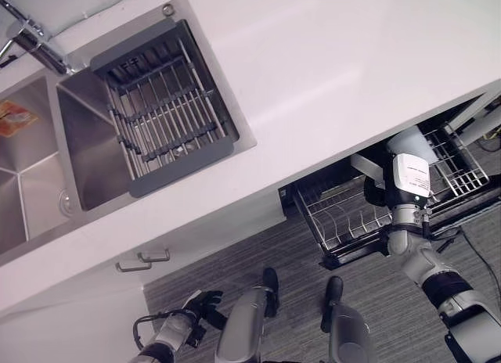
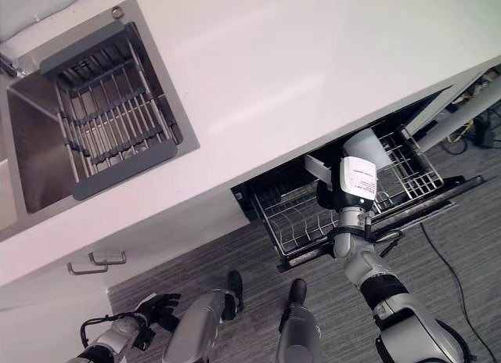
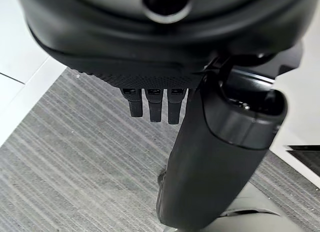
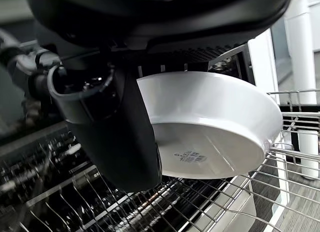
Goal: Place the dishes in the dishwasher.
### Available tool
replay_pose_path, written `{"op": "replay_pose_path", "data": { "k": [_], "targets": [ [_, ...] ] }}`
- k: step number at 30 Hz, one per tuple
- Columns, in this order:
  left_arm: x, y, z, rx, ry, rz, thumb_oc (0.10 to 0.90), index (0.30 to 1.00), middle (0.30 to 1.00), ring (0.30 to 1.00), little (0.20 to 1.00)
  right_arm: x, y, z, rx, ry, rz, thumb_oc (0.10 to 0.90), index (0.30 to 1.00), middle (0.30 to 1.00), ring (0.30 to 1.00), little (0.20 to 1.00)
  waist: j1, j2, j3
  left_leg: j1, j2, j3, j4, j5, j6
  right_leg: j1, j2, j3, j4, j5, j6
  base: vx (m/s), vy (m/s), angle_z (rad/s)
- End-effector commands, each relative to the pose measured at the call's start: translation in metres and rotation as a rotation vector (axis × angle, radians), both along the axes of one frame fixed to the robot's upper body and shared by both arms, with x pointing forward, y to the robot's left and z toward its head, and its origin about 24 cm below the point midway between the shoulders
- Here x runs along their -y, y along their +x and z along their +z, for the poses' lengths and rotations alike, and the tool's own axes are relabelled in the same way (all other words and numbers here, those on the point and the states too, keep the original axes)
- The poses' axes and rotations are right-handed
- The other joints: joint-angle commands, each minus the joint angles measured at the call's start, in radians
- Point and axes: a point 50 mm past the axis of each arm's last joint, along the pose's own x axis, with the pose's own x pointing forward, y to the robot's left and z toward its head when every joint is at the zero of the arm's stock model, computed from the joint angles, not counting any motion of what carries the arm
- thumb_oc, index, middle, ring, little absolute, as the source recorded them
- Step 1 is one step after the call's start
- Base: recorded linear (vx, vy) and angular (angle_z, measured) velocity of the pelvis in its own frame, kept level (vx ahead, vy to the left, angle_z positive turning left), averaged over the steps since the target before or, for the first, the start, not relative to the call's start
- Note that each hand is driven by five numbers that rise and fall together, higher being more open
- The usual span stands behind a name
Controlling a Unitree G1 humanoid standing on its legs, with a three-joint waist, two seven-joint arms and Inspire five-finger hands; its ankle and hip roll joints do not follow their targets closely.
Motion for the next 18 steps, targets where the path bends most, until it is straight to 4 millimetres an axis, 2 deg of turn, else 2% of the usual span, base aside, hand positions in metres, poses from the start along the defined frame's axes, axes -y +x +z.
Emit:
{"op": "replay_pose_path", "data": {
  "k": [1, 6, 7, 8, 9, 14, 18],
  "targets": [
    [-0.008, -0.018, -0.008, -0.048, 0.025, 0.002, 0.8, 0.9, 0.9, 0.9, 0.9, -0.011, 0.016, 0.062, 0.3, -0.074, 0.038, 0.4, 0.3, 0.3, 0.3, 0.3, 0.014, -0.027, -0.046, 0.01, -0.011, -0.096, -0.089, 0.004, -0.043, 0.001, -0.015, -0.051, 0.162, -0.172, -0.035, -0.05, 0.017, 0.1],
    [-0.008, -0.013, -0.006, -0.042, 0.032, -0.016, 0.8, 0.9, 0.9, 0.9, 0.9, -0.012, 0.024, 0.067, 0.288, -0.077, 0.009, 0.4, 0.3, 0.3, 0.3, 0.3, 0.03, -0.019, -0.03, -0.004, -0.023, -0.101, -0.089, 0.012, -0.037, -0.019, -0.019, -0.055, 0.19, -0.178, -0.039, 0.0, 0.014, 0.09],
    [-0.008, -0.014, -0.006, -0.042, 0.034, -0.025, 0.8, 0.9, 0.9, 0.9, 0.9, -0.009, 0.027, 0.069, 0.276, -0.071, -0.027, 0.4, 0.3, 0.3, 0.3, 0.3, 0.042, -0.023, -0.025, 0.004, -0.035, -0.107, -0.089, -0.006, -0.039, -0.016, -0.025, -0.046, 0.203, -0.202, -0.032, -0.01, 0.016, 0.12],
    [-0.008, -0.013, -0.005, -0.038, 0.034, -0.026, 0.8, 0.9, 0.9, 0.9, 0.9, -0.009, 0.028, 0.069, 0.279, -0.07, -0.031, 0.4, 0.3, 0.3, 0.3, 0.3, 0.043, -0.015, -0.023, -0.01, -0.03, -0.106, -0.089, 0.014, -0.033, -0.026, -0.023, -0.058, 0.199, -0.179, -0.038, 0.06, -0.004, 0.13],
    [-0.007, -0.013, -0.006, -0.038, 0.033, -0.024, 0.8, 0.9, 0.9, 0.9, 0.9, -0.009, 0.028, 0.068, 0.28, -0.071, -0.038, 0.4, 0.3, 0.3, 0.3, 0.3, 0.046, -0.023, -0.02, 0.002, -0.037, -0.108, -0.089, -0.005, -0.038, -0.021, -0.028, -0.047, 0.209, -0.204, -0.032, -0.01, 0.011, 0.1],
    [-0.003, -0.008, -0.004, -0.017, 0.032, -0.036, 0.8, 0.9, 0.9, 0.9, 0.9, -0.01, 0.03, 0.074, 0.353, -0.097, -0.118, 0.4, 0.3, 0.3, 0.3, 0.3, 0.058, -0.019, -0.007, -0.009, -0.044, -0.112, -0.089, -0.003, -0.031, -0.041, -0.032, -0.047, 0.232, -0.21, -0.032, 0.01, -0.001, 0.03],
    [0.003, -0.001, -0.002, 0.002, 0.02, -0.015, 0.8, 0.9, 0.9, 0.9, 0.9, -0.018, 0.029, 0.059, 0.338, -0.102, -0.168, 0.4, 0.3, 0.3, 0.3, 0.3, 0.057, -0.009, 0.006, -0.031, -0.049, -0.109, -0.089, 0.001, -0.024, -0.072, -0.031, -0.043, 0.248, -0.211, -0.031, -0.03, 0.035, 0.0]
  ]
}}
